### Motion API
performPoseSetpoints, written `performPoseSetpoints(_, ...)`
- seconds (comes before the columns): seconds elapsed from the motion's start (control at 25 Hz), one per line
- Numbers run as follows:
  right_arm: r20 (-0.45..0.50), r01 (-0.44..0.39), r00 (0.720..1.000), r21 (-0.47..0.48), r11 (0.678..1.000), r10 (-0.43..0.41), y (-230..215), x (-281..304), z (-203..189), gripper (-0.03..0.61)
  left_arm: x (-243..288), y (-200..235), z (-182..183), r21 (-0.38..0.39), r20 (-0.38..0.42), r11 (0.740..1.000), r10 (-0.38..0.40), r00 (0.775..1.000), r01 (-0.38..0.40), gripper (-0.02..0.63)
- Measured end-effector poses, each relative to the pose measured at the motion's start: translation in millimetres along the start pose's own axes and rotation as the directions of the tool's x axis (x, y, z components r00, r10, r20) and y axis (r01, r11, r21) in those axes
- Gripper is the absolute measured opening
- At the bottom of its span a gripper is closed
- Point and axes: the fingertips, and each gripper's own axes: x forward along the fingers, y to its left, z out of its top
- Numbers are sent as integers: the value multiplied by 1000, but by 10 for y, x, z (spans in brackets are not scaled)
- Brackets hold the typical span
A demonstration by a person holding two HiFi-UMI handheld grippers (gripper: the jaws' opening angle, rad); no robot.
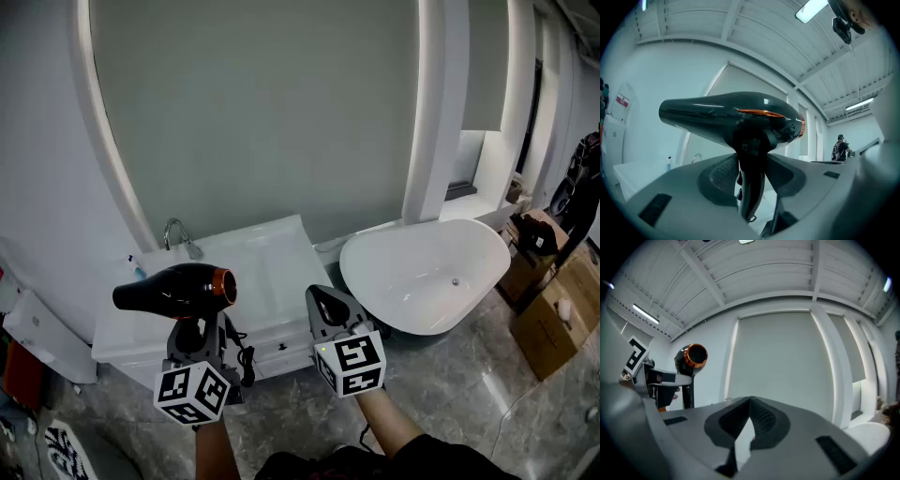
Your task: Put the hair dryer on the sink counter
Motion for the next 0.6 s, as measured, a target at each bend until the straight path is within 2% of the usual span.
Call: performPoseSetpoints(0.6, 18, -16, 1000, 27, 1000, 15, -123, -95, -12, 20, -14, -135, -33, -8, 2, 1000, 8, 1000, -8, 173)
